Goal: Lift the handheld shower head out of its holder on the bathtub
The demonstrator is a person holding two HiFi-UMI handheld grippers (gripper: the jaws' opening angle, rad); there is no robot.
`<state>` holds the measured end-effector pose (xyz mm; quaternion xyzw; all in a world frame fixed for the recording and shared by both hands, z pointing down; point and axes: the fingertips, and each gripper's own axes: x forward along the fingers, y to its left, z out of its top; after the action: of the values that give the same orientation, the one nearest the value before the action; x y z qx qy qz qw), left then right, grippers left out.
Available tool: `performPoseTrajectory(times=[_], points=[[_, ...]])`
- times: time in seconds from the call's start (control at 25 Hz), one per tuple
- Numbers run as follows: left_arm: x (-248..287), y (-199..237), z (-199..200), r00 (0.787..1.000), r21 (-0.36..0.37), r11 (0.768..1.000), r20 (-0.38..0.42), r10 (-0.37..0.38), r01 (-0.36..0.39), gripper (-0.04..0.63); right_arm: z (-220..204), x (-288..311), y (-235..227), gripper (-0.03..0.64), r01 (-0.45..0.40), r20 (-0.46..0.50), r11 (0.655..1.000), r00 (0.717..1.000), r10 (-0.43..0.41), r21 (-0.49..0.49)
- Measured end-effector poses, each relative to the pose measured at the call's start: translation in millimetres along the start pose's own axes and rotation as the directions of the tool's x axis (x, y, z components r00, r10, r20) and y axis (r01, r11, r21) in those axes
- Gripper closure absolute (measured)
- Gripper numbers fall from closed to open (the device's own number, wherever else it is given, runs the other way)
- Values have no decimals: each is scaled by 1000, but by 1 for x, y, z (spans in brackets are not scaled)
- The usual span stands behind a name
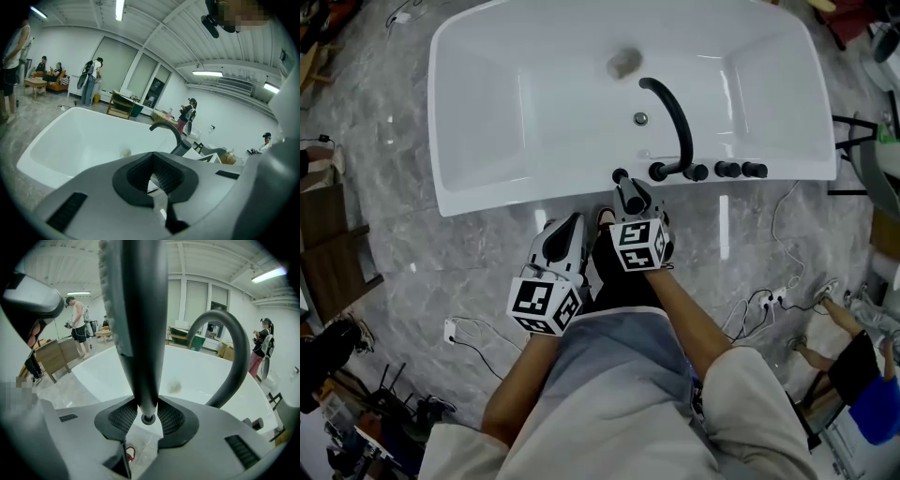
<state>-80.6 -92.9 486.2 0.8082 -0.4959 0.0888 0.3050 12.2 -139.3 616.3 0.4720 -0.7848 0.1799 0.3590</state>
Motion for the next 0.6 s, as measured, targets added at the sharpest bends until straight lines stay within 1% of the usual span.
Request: performPoseTrajectory(times=[0.6], points=[[4,-7,14,1000,5,1000,31,-5,4,592,28,-49,-4,472,-35,75,999,997,35,3]])
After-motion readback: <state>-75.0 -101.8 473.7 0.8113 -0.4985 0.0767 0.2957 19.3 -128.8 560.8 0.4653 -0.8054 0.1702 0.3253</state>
